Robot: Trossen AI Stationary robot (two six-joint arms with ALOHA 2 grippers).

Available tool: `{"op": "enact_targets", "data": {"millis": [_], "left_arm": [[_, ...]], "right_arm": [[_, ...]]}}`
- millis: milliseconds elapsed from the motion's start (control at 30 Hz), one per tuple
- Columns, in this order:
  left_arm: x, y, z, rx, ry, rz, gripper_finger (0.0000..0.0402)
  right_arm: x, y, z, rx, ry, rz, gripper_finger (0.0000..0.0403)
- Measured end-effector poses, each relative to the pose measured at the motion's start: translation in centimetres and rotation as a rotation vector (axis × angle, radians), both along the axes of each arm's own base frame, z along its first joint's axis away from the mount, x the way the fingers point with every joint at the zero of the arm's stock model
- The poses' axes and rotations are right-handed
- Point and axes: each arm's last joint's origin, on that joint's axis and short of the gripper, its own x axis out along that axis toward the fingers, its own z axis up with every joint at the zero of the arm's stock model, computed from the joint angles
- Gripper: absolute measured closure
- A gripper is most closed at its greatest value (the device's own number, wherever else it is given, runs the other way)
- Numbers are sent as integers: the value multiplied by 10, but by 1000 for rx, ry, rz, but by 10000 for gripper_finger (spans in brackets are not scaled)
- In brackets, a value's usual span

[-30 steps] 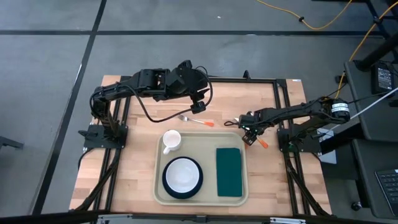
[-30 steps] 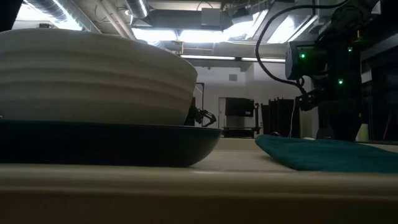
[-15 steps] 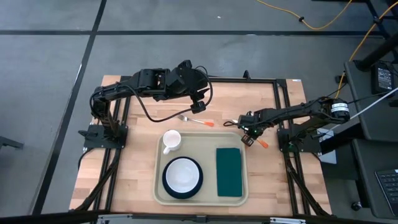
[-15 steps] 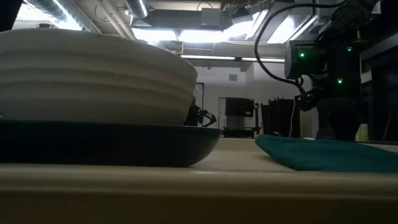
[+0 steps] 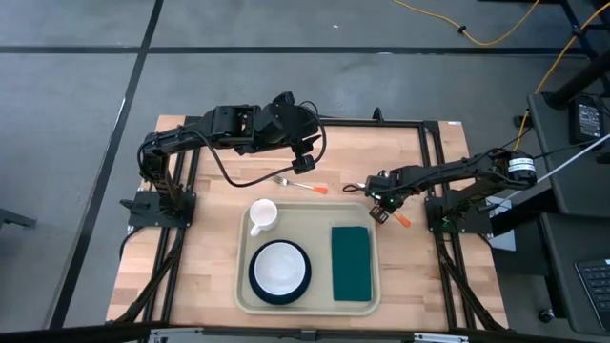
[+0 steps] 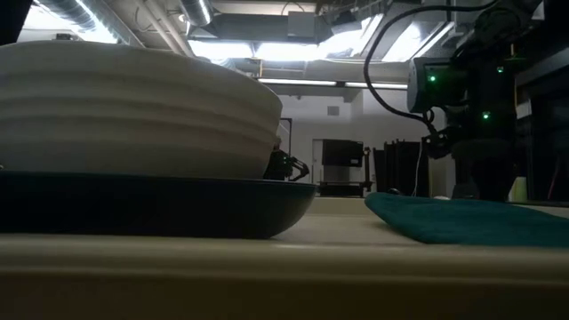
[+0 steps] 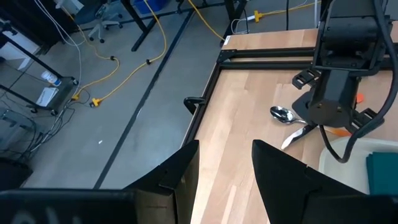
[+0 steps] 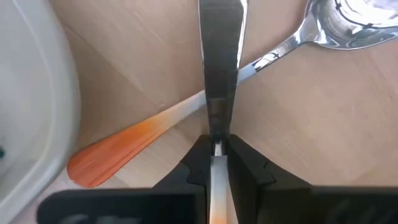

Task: Set up tray
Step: Put the orange knife on top of the dark green napkin

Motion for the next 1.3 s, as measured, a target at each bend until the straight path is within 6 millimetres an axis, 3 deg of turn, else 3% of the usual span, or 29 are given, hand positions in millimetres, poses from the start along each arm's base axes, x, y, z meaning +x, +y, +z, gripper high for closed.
{"op": "enact_targets", "data": {"millis": [467, 767, 1067, 1167, 1300], "left_arm": [[0, 0, 0, 20, 15, -17, 258], [-1, 0, 0, 61, 47, -50, 258], [-30, 7, 26, 180, 51, -50, 258], [-47, 13, 39, 217, 34, -35, 258], [-71, 18, 54, 246, -3, -14, 258]], "right_arm": [[-16, 3, 27, 22, -40, -112, 365], [-11, 16, 92, 59, -210, -236, 365], [10, 63, 149, 116, -384, -317, 365], [19, 84, 157, 134, -398, -357, 365], [36, 115, 153, 144, -359, -407, 365]]}}
